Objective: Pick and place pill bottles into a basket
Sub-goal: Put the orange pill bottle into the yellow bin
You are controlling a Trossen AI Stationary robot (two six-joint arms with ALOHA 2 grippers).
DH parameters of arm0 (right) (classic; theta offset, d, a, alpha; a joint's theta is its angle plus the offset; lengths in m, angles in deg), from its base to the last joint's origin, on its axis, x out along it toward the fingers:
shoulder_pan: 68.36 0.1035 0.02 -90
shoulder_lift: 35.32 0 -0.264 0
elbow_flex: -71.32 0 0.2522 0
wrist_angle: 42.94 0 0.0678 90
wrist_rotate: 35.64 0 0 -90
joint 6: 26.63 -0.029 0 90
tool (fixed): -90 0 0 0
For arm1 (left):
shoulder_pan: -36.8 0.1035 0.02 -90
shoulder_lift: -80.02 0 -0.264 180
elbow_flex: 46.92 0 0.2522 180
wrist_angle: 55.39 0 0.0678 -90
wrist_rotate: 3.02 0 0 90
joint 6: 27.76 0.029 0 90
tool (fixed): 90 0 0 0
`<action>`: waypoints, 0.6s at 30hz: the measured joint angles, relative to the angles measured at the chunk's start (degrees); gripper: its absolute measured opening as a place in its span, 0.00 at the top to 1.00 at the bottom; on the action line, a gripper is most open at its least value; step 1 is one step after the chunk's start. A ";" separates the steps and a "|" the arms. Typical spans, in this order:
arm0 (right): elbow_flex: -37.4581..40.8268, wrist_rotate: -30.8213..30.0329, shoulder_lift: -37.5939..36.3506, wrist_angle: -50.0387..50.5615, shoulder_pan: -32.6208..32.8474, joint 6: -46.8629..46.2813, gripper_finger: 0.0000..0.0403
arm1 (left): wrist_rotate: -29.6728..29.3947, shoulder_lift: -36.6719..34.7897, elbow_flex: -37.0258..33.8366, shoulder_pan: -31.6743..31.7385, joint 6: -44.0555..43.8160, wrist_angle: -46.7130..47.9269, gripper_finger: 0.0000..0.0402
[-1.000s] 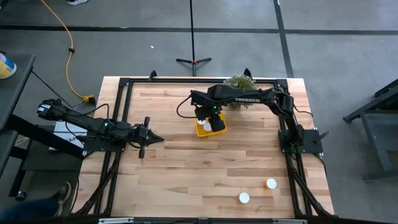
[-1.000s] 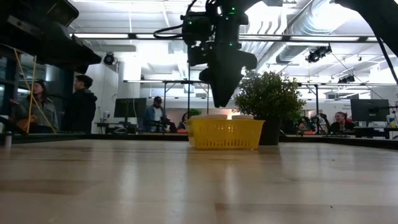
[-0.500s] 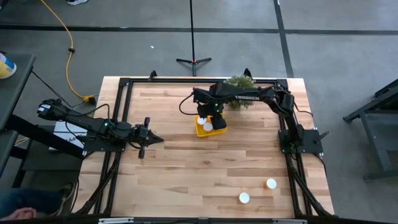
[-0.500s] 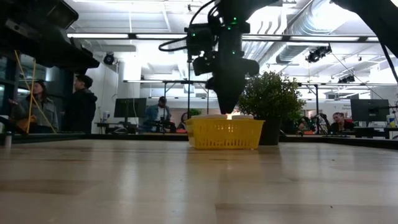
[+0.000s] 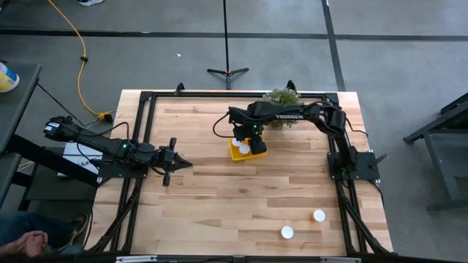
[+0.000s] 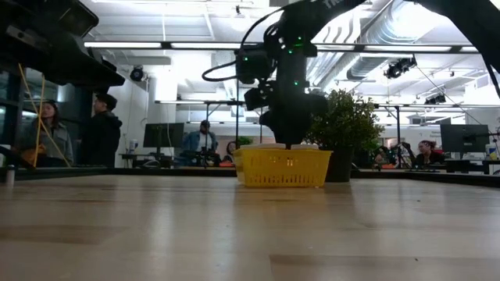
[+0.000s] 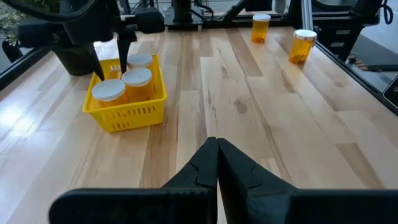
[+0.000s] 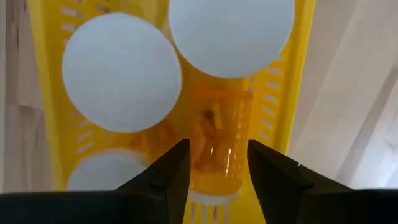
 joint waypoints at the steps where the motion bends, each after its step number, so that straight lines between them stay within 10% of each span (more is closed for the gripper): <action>1: 0.41 0.24 0.00 -0.43 -0.03 0.27 0.62 | 0.00 0.00 0.00 -0.02 0.00 -0.04 0.88; 18: 1.08 0.10 0.00 -0.31 -0.04 1.82 0.47 | 0.00 0.00 0.00 0.00 0.02 -0.14 0.88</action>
